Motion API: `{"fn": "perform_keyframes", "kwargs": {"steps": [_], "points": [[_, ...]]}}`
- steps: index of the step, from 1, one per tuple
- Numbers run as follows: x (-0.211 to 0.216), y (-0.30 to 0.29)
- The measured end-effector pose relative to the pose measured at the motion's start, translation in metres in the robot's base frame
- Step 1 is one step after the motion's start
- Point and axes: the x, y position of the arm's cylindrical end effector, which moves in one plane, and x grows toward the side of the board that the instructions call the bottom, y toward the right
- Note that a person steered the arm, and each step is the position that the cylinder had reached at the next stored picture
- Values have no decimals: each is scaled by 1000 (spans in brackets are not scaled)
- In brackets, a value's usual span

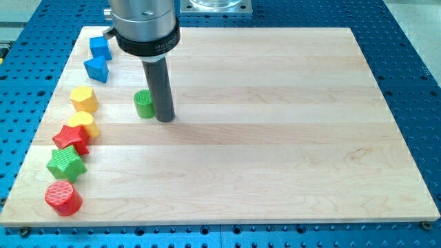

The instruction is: Place the green circle above the hexagon

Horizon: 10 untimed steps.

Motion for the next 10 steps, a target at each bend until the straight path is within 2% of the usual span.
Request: {"fn": "perform_keyframes", "kwargs": {"steps": [1,3,4,5,6,10], "points": [[-14,4],[-14,-44],[-12,-46],[12,-44],[18,-56],[-21,-73]]}}
